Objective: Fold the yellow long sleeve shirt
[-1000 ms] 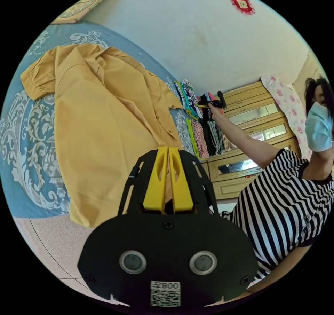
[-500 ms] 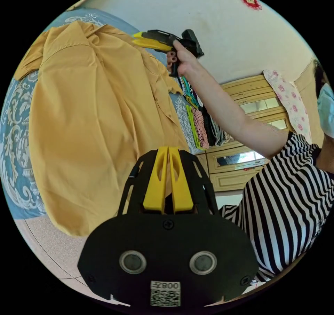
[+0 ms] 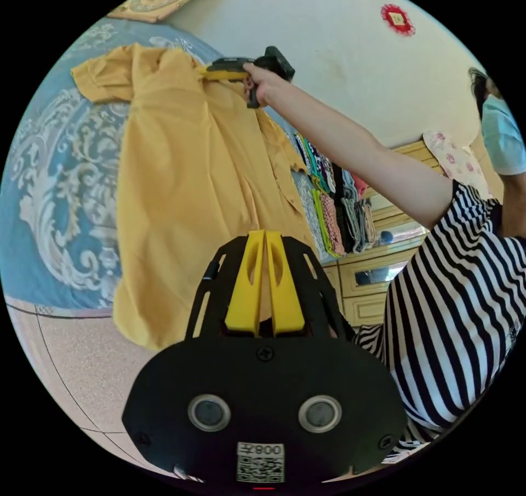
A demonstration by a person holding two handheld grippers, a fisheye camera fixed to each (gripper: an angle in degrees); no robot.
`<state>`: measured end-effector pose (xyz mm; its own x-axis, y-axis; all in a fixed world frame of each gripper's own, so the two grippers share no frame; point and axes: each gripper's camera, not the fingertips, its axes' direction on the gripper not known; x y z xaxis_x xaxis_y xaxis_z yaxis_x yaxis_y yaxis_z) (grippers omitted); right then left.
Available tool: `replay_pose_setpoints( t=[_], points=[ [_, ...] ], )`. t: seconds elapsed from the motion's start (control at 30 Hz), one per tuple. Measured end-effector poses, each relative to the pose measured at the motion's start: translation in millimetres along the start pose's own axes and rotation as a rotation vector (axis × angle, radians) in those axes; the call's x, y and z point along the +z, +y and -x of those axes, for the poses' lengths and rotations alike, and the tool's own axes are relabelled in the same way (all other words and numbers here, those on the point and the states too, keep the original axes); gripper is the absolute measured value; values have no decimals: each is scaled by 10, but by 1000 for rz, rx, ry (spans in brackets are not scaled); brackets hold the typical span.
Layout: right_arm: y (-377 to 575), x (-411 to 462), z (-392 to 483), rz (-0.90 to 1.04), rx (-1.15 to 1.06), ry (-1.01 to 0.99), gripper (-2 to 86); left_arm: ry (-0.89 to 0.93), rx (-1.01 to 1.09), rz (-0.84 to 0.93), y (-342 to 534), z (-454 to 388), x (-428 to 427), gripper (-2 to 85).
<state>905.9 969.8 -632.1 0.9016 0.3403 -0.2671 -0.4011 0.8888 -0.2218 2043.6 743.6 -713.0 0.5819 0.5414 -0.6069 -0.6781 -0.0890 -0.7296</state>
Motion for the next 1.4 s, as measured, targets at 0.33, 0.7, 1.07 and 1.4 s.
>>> replay_pose_setpoints(
  t=[0.33,0.7,1.07,1.4],
  points=[
    [-245,-285,-336,5,-51,-166,3,-408,-257,-217,-1387,1124,-543,58],
    [-486,-35,-450,32,-53,-206,4,-755,-215,-212,-2116,1011,-915,8],
    [-838,144,-190,37,-89,-175,5,-446,-2,-197,-2121,373,-247,29],
    [-1431,-33,301,122,-134,453,51,-278,144,-20,-2431,-77,668,26]
  ],
)
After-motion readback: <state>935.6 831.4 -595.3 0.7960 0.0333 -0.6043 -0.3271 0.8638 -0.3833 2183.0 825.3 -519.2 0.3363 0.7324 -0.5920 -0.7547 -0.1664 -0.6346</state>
